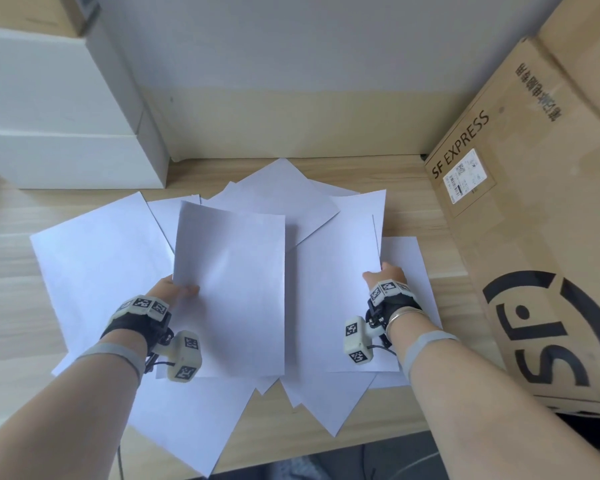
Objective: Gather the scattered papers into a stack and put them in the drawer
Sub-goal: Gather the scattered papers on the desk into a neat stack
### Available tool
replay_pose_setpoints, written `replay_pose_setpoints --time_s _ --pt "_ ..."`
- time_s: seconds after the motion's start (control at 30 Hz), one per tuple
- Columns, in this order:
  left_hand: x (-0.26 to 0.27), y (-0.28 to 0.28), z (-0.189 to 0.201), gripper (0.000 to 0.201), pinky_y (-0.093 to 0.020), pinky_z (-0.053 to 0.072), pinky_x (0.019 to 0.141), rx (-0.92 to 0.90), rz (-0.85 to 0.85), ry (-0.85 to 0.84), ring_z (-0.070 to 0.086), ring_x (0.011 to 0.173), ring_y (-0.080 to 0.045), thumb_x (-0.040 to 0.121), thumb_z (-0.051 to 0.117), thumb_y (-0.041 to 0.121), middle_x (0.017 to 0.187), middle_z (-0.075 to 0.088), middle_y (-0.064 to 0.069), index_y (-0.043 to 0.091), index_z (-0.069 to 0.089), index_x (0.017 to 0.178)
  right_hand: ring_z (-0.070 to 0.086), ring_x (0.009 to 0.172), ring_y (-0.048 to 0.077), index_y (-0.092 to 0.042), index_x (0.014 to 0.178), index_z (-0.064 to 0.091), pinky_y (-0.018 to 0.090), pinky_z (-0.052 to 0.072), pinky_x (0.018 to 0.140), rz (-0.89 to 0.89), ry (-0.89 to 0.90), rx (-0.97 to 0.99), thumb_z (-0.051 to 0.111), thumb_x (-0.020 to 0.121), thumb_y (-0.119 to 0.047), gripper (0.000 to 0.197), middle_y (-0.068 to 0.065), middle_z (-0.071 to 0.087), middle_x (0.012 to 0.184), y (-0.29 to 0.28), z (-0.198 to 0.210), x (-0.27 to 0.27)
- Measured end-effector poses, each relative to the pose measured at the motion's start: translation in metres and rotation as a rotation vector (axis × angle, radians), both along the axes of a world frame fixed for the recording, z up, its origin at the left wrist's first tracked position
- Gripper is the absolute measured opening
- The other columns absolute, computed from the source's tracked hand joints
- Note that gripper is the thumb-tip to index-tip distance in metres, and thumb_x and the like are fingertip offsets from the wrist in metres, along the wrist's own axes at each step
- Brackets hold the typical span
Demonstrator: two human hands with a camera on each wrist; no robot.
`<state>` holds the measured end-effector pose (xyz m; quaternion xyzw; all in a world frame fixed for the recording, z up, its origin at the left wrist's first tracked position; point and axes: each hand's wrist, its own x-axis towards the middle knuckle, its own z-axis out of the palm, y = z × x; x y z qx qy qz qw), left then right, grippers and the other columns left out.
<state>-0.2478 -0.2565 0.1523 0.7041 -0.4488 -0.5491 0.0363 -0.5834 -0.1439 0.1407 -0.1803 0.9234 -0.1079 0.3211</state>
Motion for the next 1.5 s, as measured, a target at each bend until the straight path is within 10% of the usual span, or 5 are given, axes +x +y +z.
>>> replay_pose_setpoints --time_s 0.27,0.63,1.03,1.3,1.5 --pt "0.017 0.008 -0.002 0.036 -0.033 0.036 0.081 0.012 0.067 0.007 0.053 0.078 -0.028 0.092 0.052 0.005 0.074 0.054 -0.009 -0.007 0.049 0.126 0.046 0.122 0.035 -0.006 0.123 0.052 0.036 0.042 0.098 0.130 0.023 0.102 0.061 0.082 -0.025 0.046 0.013 0.040 0.135 -0.015 0.006 0.031" --pt "0.010 0.010 -0.003 0.038 -0.037 0.039 0.085 0.046 0.087 0.064 0.053 0.087 -0.030 0.091 0.054 0.004 0.086 0.058 -0.015 -0.007 0.049 0.127 0.056 0.118 0.029 -0.007 0.130 0.047 0.031 0.045 0.095 0.060 -0.048 -0.035 0.061 0.085 -0.014 0.048 0.010 0.057 0.131 -0.012 0.004 0.027" --pt "0.002 0.003 0.000 0.037 -0.036 0.036 0.084 0.021 0.090 0.082 0.052 0.085 -0.029 0.093 0.051 0.004 0.074 0.053 -0.008 -0.007 0.047 0.128 0.053 0.083 0.026 -0.001 0.111 0.060 0.027 0.041 0.072 -0.031 0.082 -0.194 0.040 0.090 -0.001 0.029 0.020 0.064 0.112 0.029 0.019 -0.026" --pt "0.007 -0.001 0.003 0.040 -0.036 0.036 0.085 -0.018 0.015 -0.029 0.049 0.093 -0.029 0.091 0.055 0.007 0.125 0.056 -0.029 -0.005 0.049 0.129 0.055 0.089 0.030 0.005 0.118 0.055 0.030 0.040 0.072 -0.149 0.119 -0.331 0.039 0.087 0.008 0.035 0.024 0.061 0.117 0.048 0.034 -0.046" --pt "0.006 -0.001 0.000 0.037 -0.036 0.038 0.085 0.010 -0.033 -0.019 0.051 0.092 -0.031 0.090 0.054 0.005 0.105 0.057 -0.022 -0.006 0.051 0.126 0.049 0.084 0.022 0.004 0.116 0.057 0.028 0.038 0.073 -0.226 0.065 -0.413 0.045 0.087 0.002 0.031 0.022 0.063 0.114 0.046 0.046 -0.059"
